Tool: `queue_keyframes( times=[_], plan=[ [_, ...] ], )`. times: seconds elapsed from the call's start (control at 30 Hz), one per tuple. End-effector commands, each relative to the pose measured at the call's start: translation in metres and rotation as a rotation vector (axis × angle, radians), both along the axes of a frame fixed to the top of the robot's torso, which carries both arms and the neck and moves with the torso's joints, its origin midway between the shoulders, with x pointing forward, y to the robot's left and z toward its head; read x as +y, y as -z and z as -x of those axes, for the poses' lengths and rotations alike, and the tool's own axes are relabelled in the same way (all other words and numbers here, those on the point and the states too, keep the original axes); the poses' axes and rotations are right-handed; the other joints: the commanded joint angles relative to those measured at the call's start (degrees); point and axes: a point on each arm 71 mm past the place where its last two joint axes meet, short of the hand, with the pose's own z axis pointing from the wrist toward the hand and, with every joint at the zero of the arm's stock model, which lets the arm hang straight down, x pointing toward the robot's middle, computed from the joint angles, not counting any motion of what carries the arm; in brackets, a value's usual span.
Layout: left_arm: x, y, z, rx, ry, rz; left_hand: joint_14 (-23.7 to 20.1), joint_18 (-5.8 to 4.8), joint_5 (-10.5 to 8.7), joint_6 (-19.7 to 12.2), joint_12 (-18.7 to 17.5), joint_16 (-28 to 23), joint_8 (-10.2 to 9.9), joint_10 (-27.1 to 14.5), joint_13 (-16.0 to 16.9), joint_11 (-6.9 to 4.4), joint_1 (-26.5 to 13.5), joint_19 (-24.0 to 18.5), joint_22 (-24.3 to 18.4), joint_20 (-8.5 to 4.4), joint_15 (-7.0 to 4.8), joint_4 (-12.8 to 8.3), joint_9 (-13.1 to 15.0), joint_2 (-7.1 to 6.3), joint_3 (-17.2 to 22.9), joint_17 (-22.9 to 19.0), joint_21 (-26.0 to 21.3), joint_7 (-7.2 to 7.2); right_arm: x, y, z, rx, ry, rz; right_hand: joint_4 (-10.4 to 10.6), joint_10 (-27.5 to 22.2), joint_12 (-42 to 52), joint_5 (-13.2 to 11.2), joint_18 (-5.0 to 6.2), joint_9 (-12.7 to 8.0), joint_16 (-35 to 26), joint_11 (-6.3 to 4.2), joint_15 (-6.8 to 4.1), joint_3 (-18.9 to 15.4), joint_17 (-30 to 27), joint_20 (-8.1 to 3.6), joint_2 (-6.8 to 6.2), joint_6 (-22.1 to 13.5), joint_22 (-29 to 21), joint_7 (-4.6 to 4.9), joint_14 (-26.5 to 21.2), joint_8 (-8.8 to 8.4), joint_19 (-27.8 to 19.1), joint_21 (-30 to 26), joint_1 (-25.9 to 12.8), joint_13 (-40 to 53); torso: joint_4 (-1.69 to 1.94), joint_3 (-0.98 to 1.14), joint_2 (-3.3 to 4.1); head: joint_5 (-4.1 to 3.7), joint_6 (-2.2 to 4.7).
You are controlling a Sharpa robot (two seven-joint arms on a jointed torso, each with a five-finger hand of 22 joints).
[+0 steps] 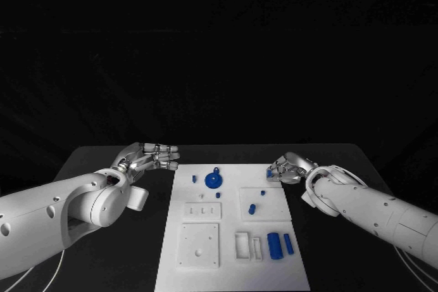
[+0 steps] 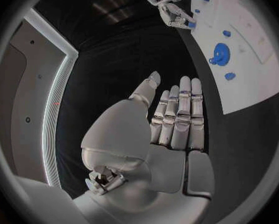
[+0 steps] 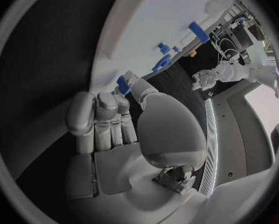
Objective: Assemble the parts on the task board
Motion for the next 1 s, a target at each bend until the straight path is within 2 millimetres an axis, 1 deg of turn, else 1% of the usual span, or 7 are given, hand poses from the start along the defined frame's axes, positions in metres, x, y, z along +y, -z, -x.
queue_keyframes(
  times=[0.03, 0.23, 0.33, 0.5, 0.67, 0.83, 1.0],
  plan=[
    [-0.003, -0.001, 0.000, -0.001, 0.023, 0.003, -0.11, -0.49, 0.09, -0.19, 0.23, -0.17, 0.23, -0.04, 0.04, -0.12, -0.30, -0.51, -0.06, -0.03, -0.17, 0.05, 0.10, 0.19, -0.36, -0.09, 0.23, 0.02, 0.001, -0.004, 0.001, -0.033, 0.023, -0.012, -0.02, 0.16, 0.35, 0.59, -0.43, 0.40, 0.37, -0.31, -0.34, -0.43, 0.11, -0.45, 0.39, 1.32, 8.20, -0.49, -0.02, 0.22, 1.26, 0.42, -0.15, 0.17, -0.04, -0.05, -0.08, -0.03, 0.06],
    [-0.004, 0.001, 0.000, 0.020, 0.031, -0.022, 1.79, -0.50, -0.12, 0.23, 0.23, 0.93, 0.25, 1.50, 0.04, -0.72, -1.14, 0.62, 0.25, -0.64, -0.96, 0.58, 0.11, 0.37, -0.42, 0.49, 0.99, -0.23, 0.007, -0.015, 0.003, -0.047, 0.037, -0.010, -0.18, 0.08, 0.14, 0.67, -0.44, 0.48, 0.24, -0.43, -0.44, -0.16, 0.12, -0.56, 0.65, 1.89, 8.13, -0.62, -0.03, 0.16, 1.22, 0.19, -0.19, 0.13, -0.29, -0.09, -0.17, -0.04, 0.41],
    [-0.005, 0.004, -0.001, 0.047, 0.037, -0.043, 6.34, -0.63, -0.47, 1.67, 0.31, 5.10, 0.41, 5.59, 0.07, -2.29, -2.38, 3.70, 1.56, -2.34, -3.00, 1.60, 0.18, 0.50, -0.96, 2.30, 3.59, -0.99, 0.014, -0.024, 0.003, -0.046, 0.031, 0.002, -0.17, 0.11, 0.14, 0.43, -0.44, 0.51, 0.20, -0.45, -0.45, -0.17, 0.11, -0.58, 0.59, 2.05, 8.12, -0.68, -0.02, 0.18, 1.22, 0.13, -0.28, 0.15, -0.44, -0.10, -0.28, -0.03, 0.58],
    [-0.011, 0.006, -0.005, 0.104, 0.067, -0.107, 12.18, -1.97, -0.86, 6.66, 0.74, 17.77, 0.82, 15.89, 0.44, -6.22, -3.62, 8.31, 5.37, -6.22, -6.84, 3.13, 0.55, 0.55, -2.10, 9.56, 10.14, -3.48, 0.039, -0.043, 0.005, -0.025, -0.009, 0.050, 0.37, 0.17, 0.14, -0.31, -0.46, 0.54, 0.07, -0.54, -0.51, -0.35, 0.07, -0.63, 0.43, 2.32, 8.08, -0.86, -0.02, 0.15, 1.21, -0.02, -0.61, 0.21, -0.89, -0.05, -0.80, 0.48, 0.79],
    [-0.023, 0.004, -0.012, 0.129, 0.121, -0.188, 8.64, -3.09, -0.76, 9.91, 1.75, 35.36, 0.29, 22.30, 1.19, -8.22, -4.95, 8.89, 10.65, -9.02, -9.05, 6.04, 1.19, 0.58, -3.98, 21.08, 17.87, -5.01, 0.067, -0.059, 0.010, -0.015, -0.047, 0.101, 1.06, 0.51, 0.45, -0.35, -0.53, 0.59, 0.17, -0.61, -0.58, -0.28, 0.27, -0.72, 0.31, 2.65, 8.13, -1.02, 0.05, 0.17, 1.28, 0.12, -0.49, 0.53, -1.27, -0.08, -1.56, 1.34, 0.53],
    [-0.037, 0.003, -0.017, 0.153, 0.168, -0.260, 7.24, -2.84, 0.31, 12.00, 14.89, 50.49, 0.44, 22.54, 7.23, -10.31, -6.35, 8.28, 17.15, -10.97, -10.96, 9.35, 3.18, -0.18, -6.53, 28.61, 26.90, -6.18, 0.093, -0.070, 0.015, -0.013, -0.078, 0.129, 1.17, 0.51, 0.41, -0.16, -0.55, 0.59, 0.16, -0.61, -0.60, -0.11, 0.31, -0.73, 0.25, 2.65, 8.13, -1.00, 0.05, 0.15, 1.28, 0.12, -0.42, 0.54, -1.46, -0.18, -2.08, 2.33, 0.36],
    [-0.050, 0.006, -0.021, 0.184, 0.199, -0.312, 6.19, -2.51, 2.60, 11.29, 17.91, 55.59, 0.31, 22.59, 9.48, -10.42, -8.73, 6.75, 20.38, -11.11, -11.19, 12.64, 6.54, -1.13, -7.13, 28.76, 29.88, -6.49, 0.118, -0.072, 0.022, -0.007, -0.112, 0.139, 1.28, 0.42, 0.26, 0.62, -0.56, 0.59, 0.08, -0.61, -0.60, 0.07, 0.31, -0.75, 0.14, 2.64, 8.11, -0.99, 0.05, 0.16, 1.27, 0.03, -0.46, 0.51, -1.54, -0.28, -2.56, 3.08, -0.14]
  ],
)
